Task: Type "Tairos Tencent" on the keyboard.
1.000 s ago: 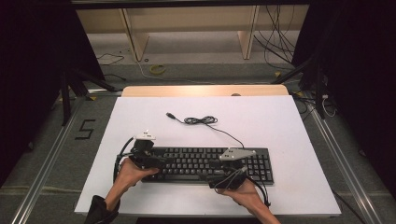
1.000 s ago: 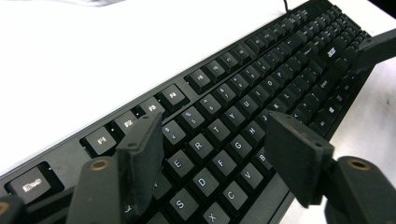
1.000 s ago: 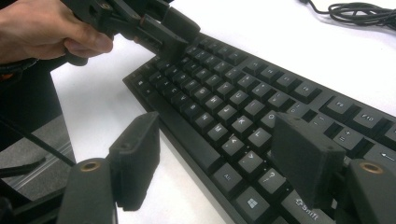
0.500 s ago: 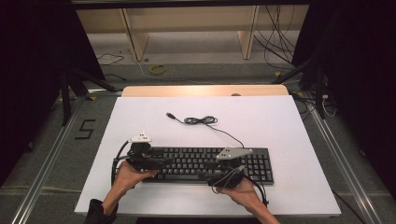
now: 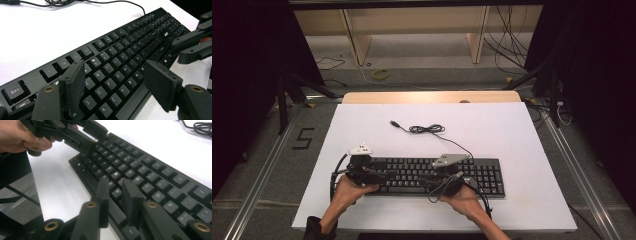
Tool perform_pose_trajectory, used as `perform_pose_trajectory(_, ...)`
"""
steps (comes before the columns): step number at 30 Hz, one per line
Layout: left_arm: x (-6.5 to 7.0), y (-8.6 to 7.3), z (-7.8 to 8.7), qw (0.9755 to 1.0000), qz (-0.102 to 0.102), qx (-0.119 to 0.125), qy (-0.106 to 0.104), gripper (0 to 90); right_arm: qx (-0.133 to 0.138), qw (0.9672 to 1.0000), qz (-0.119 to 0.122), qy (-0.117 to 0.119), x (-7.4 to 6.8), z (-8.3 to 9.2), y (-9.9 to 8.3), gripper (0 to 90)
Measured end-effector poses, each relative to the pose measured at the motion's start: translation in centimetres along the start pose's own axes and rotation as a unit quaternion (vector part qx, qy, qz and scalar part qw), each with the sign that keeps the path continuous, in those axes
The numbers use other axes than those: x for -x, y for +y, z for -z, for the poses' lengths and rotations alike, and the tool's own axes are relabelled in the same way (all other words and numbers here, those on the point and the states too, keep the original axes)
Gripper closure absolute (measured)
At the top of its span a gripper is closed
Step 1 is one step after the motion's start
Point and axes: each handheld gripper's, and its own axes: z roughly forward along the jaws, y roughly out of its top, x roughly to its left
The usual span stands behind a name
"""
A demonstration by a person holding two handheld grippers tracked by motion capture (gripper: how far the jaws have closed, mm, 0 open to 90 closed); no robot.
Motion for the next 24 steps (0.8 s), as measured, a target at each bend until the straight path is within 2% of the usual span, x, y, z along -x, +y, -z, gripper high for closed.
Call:
perform_pose_trajectory(11, 0.2, -0.4, 0.6, 0.9999, 0.001, 0.011, 0.001, 32.7, -0.019, 0.9996, 0.018, -0.014, 0.1, -1.7, 0.9, 89.9)
perform_pose_trajectory(24, 0.6, -0.9, 1.0, 0.9999, -0.003, 0.016, 0.001, 32.4, -0.058, 0.9978, 0.028, -0.015, 0.0, -4.2, 1.1, 90.0)
